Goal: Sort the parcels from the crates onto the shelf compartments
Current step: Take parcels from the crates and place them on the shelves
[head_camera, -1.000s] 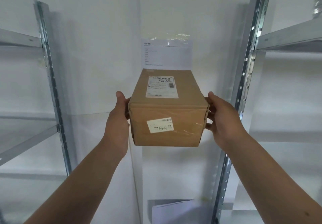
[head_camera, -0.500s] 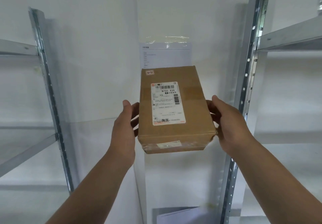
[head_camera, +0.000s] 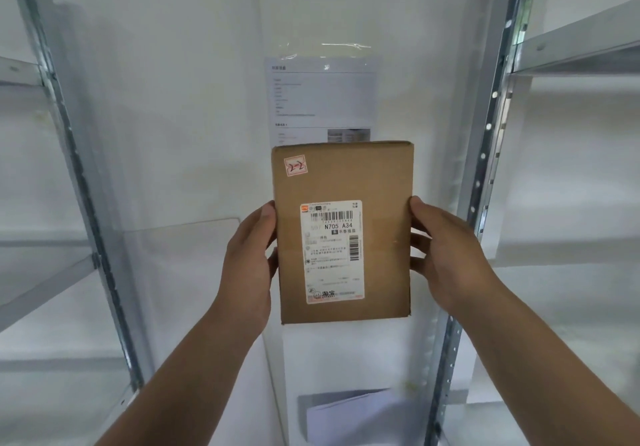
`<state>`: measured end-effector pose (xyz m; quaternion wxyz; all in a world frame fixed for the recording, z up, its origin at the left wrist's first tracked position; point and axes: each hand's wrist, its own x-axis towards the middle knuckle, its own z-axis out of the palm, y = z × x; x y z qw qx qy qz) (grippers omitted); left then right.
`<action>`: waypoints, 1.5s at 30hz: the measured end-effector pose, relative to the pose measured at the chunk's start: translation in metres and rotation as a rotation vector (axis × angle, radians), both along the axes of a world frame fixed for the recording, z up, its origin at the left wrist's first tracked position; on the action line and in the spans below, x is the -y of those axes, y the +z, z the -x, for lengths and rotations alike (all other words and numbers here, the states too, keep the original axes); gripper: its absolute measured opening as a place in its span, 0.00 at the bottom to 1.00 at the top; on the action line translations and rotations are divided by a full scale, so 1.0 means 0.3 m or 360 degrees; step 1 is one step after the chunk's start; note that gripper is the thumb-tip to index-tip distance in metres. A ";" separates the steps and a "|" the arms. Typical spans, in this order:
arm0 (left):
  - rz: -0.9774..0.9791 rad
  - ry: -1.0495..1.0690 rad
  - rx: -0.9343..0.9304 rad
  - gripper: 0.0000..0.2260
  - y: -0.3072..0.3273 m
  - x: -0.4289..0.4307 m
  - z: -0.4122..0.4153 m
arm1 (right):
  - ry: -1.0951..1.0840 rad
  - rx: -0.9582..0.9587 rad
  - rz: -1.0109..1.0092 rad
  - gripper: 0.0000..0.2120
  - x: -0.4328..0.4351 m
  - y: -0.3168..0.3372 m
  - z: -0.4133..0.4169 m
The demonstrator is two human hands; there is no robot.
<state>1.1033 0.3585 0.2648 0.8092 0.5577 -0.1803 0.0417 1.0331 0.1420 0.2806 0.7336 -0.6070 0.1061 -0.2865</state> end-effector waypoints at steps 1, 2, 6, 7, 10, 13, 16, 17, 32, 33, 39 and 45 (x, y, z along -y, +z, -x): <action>-0.0005 -0.0007 -0.0012 0.14 -0.007 -0.002 -0.001 | -0.0009 -0.0021 -0.0003 0.12 -0.003 -0.005 0.005; -0.0012 -0.0015 -0.0028 0.13 -0.015 -0.005 -0.002 | -0.0020 -0.0043 -0.0004 0.12 -0.007 -0.011 0.011; -0.0047 -0.0027 -0.0098 0.14 -0.071 -0.015 0.001 | -0.0060 -0.0129 -0.0001 0.13 -0.023 -0.068 0.038; -0.0060 -0.0031 -0.0123 0.13 -0.092 -0.018 0.005 | -0.0078 -0.0162 -0.0006 0.13 -0.030 -0.091 0.045; -0.0111 -0.0060 -0.0231 0.13 -0.178 -0.031 0.017 | -0.0137 -0.0258 -0.0069 0.14 -0.053 -0.188 0.071; -0.0205 -0.0102 -0.0332 0.14 -0.276 -0.044 0.033 | -0.0180 -0.0355 -0.0144 0.15 -0.072 -0.311 0.108; -0.0286 -0.0157 -0.0429 0.14 -0.364 -0.048 0.066 | -0.0243 -0.0431 -0.0205 0.13 -0.088 -0.419 0.166; -0.0316 -0.0179 -0.0458 0.14 -0.392 -0.047 0.081 | -0.0268 -0.0452 -0.0222 0.13 -0.091 -0.447 0.189; -0.0417 -0.0127 -0.0636 0.16 -0.509 -0.115 0.608 | -0.0256 -0.0529 -0.0250 0.07 -0.223 -0.571 0.745; -0.0404 -0.0116 -0.0652 0.16 -0.514 -0.131 0.665 | -0.0229 -0.0518 -0.0251 0.09 -0.239 -0.584 0.802; -0.0336 -0.0127 -0.0756 0.15 -0.536 -0.199 1.058 | -0.0178 -0.0526 -0.0245 0.10 -0.292 -0.634 1.172; -0.0413 -0.0307 -0.0619 0.14 -0.531 -0.144 1.399 | -0.0324 -0.0519 -0.0265 0.09 -0.278 -0.618 1.546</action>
